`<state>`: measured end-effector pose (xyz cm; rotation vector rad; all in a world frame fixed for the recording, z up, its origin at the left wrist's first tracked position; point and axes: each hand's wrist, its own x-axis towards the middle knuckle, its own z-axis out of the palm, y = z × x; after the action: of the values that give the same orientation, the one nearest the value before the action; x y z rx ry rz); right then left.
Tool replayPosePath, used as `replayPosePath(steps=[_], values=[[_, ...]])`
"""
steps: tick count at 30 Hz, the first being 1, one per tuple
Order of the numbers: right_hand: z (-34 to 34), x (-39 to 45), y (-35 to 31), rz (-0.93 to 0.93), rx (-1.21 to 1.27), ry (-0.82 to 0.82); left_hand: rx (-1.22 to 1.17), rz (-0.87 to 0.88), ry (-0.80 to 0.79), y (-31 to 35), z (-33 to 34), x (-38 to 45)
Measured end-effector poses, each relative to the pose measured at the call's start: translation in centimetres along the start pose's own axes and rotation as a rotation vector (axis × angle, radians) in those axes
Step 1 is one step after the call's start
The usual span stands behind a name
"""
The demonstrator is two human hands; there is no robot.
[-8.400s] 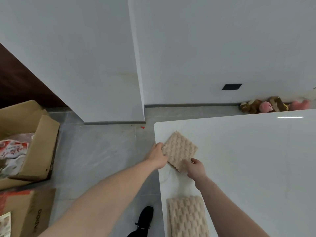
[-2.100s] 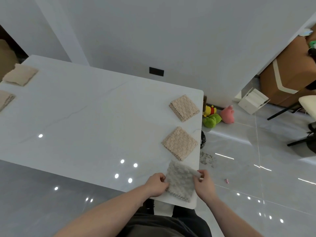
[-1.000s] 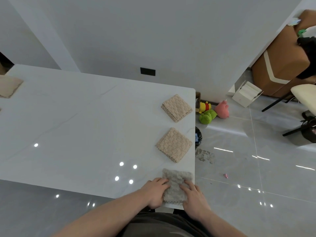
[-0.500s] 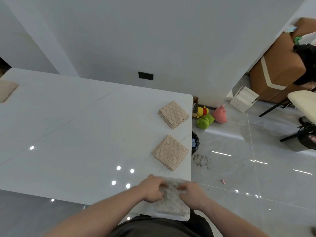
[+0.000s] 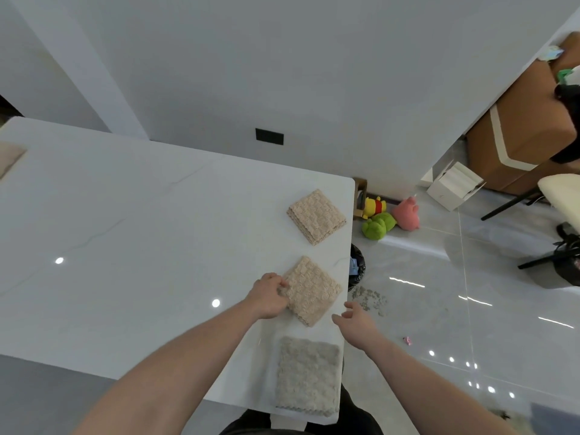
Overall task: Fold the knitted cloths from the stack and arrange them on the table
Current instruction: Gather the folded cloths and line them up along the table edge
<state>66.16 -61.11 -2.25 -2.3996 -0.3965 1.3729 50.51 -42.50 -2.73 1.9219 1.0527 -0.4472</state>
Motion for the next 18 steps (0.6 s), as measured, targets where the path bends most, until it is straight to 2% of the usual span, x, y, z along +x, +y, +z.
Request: replayPosePath(steps=[5,14,18], values=[[0.0,1.9,-1.5,0.068,0.149,-0.020,-0.063,-0.069,-0.055,0.1,0.9,0.8],[1.2,5.1,-1.9,0.121,0.365,-0.013,-0.165,-0.074,-0.066,0.5,1.6,0.8],[0.2,4.9,-3.3,0.057,0.364,0.032,-0.227,-0.036,-0.028,1.3,1.6,0.1]])
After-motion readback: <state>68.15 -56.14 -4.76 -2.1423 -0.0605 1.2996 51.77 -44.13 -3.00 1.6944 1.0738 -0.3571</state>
